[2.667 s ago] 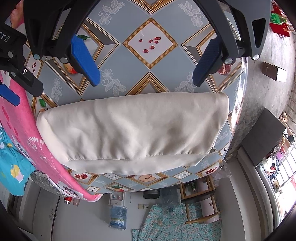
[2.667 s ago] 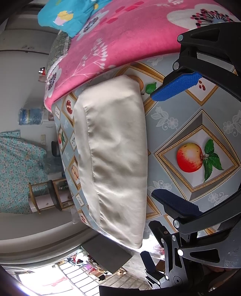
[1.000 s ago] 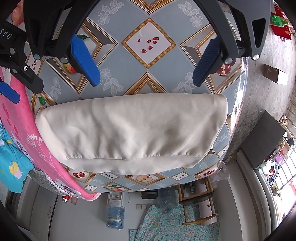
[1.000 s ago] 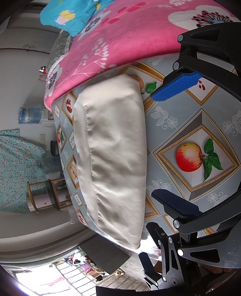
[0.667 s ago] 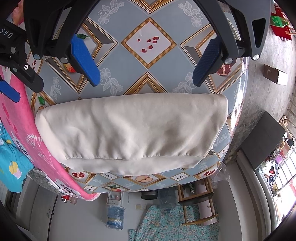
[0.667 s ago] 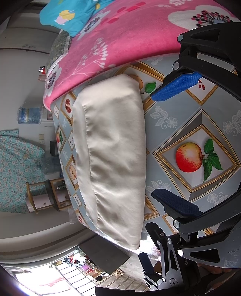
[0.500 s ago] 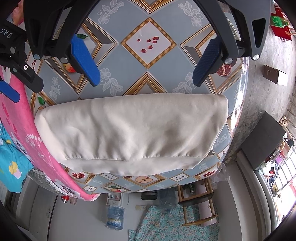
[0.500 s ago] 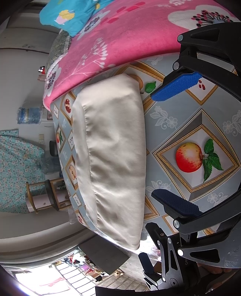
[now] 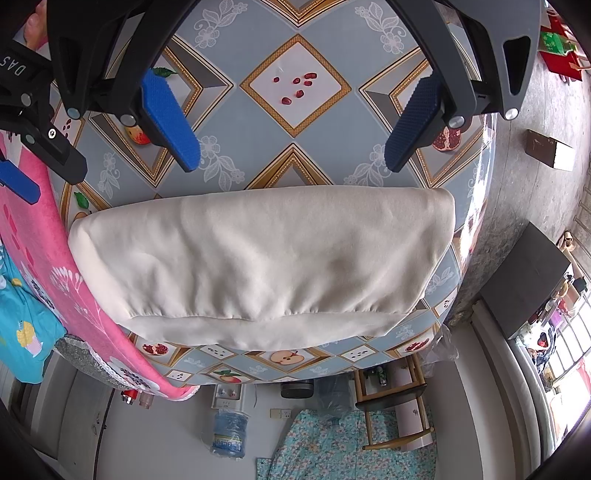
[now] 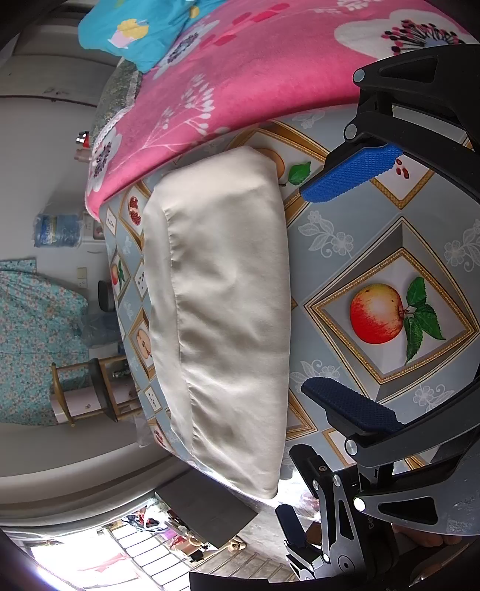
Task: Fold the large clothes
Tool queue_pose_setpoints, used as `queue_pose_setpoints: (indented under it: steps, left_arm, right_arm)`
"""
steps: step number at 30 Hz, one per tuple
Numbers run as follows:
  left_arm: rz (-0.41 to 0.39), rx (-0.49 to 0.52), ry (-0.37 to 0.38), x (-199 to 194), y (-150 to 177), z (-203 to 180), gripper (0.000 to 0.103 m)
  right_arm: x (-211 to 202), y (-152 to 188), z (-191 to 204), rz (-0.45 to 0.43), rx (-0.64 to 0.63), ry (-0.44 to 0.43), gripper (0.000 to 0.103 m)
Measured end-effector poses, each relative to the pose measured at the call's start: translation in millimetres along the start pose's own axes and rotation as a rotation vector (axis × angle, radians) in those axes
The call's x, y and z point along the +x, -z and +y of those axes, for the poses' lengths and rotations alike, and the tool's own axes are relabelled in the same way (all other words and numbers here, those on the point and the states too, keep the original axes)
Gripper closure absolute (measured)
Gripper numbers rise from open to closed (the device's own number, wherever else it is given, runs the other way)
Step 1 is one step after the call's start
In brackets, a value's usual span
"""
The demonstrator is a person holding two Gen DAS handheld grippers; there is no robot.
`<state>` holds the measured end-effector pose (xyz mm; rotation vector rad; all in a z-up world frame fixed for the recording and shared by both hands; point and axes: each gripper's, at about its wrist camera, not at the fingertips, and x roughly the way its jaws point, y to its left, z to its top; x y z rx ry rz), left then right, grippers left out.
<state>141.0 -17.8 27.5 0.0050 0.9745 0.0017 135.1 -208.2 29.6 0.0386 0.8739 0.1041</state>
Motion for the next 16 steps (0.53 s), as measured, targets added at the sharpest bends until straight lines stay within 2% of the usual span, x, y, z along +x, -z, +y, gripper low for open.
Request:
queue_pose_setpoints:
  steps: [16]
  left_arm:
    - [0.005,-0.004,0.002,1.9,1.9,1.9,0.005]
  right_arm:
    - [3.1,5.6,-2.9,-0.001,-0.004,0.003,0.011]
